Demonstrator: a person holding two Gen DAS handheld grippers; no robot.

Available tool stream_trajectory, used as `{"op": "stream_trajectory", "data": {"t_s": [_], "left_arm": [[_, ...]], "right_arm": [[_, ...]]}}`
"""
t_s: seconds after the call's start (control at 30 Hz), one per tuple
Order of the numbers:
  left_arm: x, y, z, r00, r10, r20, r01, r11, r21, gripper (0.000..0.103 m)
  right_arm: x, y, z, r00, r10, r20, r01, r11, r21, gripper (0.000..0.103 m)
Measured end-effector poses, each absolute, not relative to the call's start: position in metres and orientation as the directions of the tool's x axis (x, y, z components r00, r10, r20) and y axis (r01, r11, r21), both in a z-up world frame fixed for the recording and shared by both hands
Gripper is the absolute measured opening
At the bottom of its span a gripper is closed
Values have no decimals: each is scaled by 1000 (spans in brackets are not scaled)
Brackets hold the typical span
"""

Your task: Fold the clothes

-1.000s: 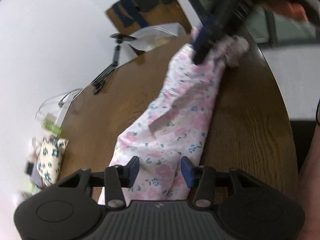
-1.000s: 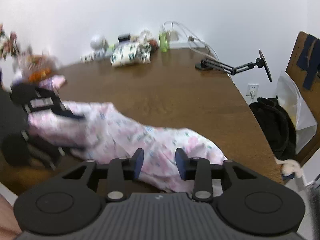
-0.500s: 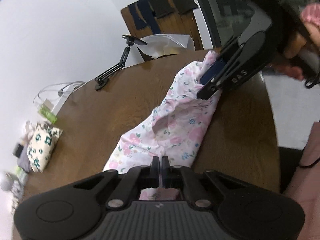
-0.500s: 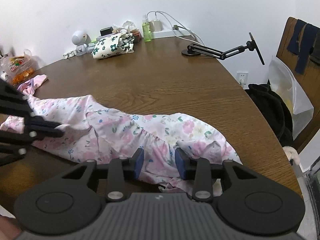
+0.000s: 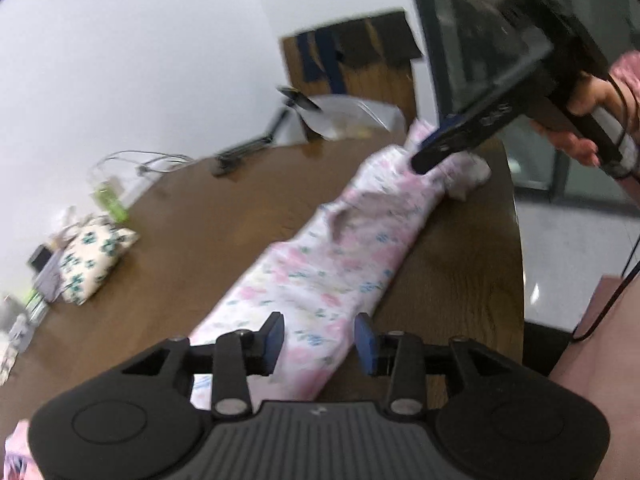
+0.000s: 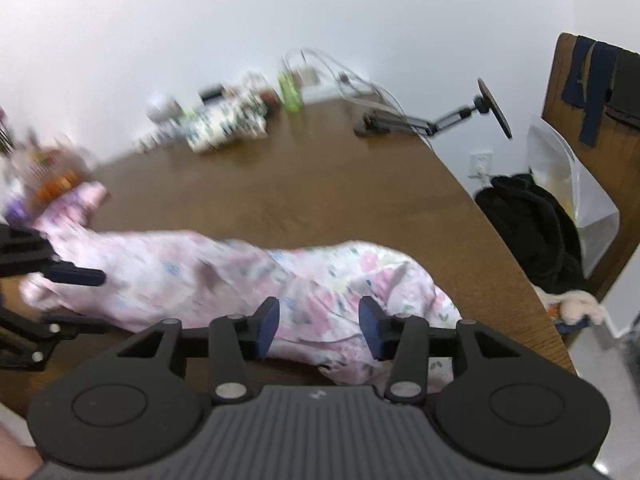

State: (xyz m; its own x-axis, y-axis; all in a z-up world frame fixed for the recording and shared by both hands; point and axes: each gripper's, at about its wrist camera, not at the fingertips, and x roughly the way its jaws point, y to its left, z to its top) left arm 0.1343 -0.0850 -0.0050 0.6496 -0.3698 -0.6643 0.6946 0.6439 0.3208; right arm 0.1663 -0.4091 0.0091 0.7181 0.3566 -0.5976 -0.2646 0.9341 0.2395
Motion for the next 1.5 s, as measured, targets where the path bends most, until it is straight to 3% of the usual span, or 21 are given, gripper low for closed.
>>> {"op": "stream_trajectory", "data": {"t_s": [0.17,0.37,0.57,0.8,1.03,1.2,1.37,1.5], "left_arm": [[156,-57,-6,723,-242,-647,552,765,332,41],[172,-17,-35,707,-116,-698,447,838,313,39],[171,16,-43,696,-133,-706,415,877,243,37],[175,40,-41,685,-184,-705,415,894,170,35],[161,61,-16,756,-140,-639,346,915,208,44],[162,68,-21,750,-103,-653,321,920,224,44],[165,76,-42,725,-86,-683,299,933,199,45],[162,83,-42,730,-88,-677,281,943,181,53]], "right_arm": [[180,-374,36,739,411,-533,-365,910,195,45],[237,-293,18,685,414,-599,-429,894,127,42],[246,-253,-22,599,388,-701,-462,882,93,33],[228,-275,-27,635,328,-700,-440,898,22,34],[217,-270,-8,648,381,-660,-468,882,49,34],[200,-233,1,614,488,-620,-619,786,5,41],[201,-211,-26,575,443,-688,-651,757,-56,41],[204,-221,-27,582,427,-692,-624,780,-43,49]]}}
